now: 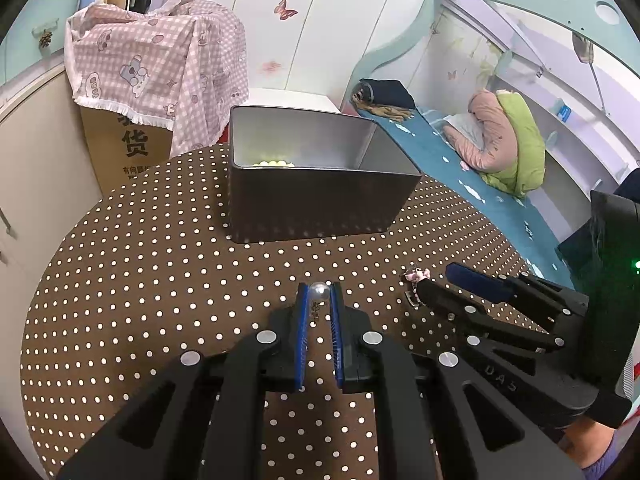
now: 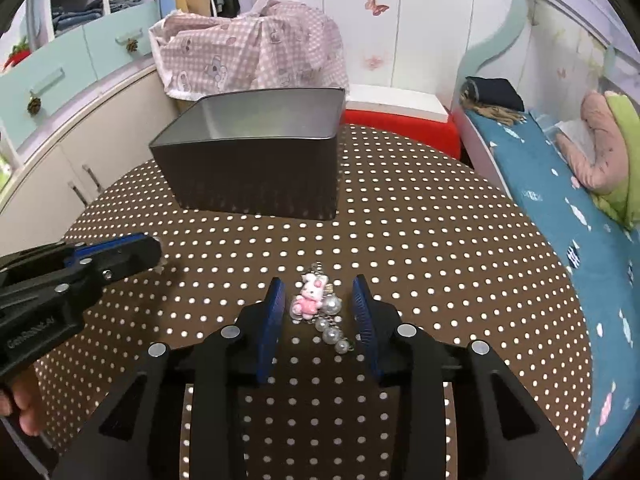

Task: Organize jewelry
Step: 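Lift the silver charm with left while right grasps the pink bunny charm, then lower both held charms into the metal box and open both grippers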

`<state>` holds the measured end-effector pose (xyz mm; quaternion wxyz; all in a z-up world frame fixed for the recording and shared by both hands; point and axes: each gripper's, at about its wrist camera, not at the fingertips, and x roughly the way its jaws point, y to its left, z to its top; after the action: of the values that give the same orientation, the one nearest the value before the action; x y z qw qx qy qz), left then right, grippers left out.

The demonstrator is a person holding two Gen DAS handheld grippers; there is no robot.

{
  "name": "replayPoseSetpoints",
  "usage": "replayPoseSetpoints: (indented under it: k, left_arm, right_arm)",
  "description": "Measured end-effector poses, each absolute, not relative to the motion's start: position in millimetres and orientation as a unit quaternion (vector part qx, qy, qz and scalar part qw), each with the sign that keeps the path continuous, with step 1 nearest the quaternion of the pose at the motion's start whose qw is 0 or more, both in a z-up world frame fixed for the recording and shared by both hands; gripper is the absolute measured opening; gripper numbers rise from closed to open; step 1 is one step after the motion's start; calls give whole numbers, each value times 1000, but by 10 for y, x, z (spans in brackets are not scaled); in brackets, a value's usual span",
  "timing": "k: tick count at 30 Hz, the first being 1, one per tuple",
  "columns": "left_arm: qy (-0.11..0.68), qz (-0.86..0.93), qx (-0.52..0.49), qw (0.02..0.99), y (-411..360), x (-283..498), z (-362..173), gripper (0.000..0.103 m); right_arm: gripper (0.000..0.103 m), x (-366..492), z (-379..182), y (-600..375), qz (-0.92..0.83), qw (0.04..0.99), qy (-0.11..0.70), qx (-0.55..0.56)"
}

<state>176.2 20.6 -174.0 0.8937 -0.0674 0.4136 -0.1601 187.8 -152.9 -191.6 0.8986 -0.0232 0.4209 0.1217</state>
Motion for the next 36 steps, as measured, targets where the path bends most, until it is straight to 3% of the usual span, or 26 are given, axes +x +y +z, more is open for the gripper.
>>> replayPoseSetpoints:
  k: [6,8,10,20,29,36]
  left_arm:
    - [412,-159,-68,894,205,1752,-1748,9]
    - [413,-160,-69,894,209,1751,-1749,9]
    - [413,-160,-71,894,227,1762,-1740,9]
    - [411,-167,-78,893,258,1770,-1714,9]
    - [399,-186,-83,894,228,1766,-1556,9]
    - [384,-209,-85,895,200,1867,-1333,9]
  right_arm:
    - [34,1957,-1984,-1452,126,892,433,-28]
    - [20,1966,-1990,-1450,125,893,432,-29]
    - [13,1958,-1972,-1460,125,894,429,-29]
    - [12,1830,-1759,-1605,135,901,413,-11]
    - [12,1809,-1482,-1958,207,883,407,107]
    - [12,1905,-1283,-1952,206,891,390,107]
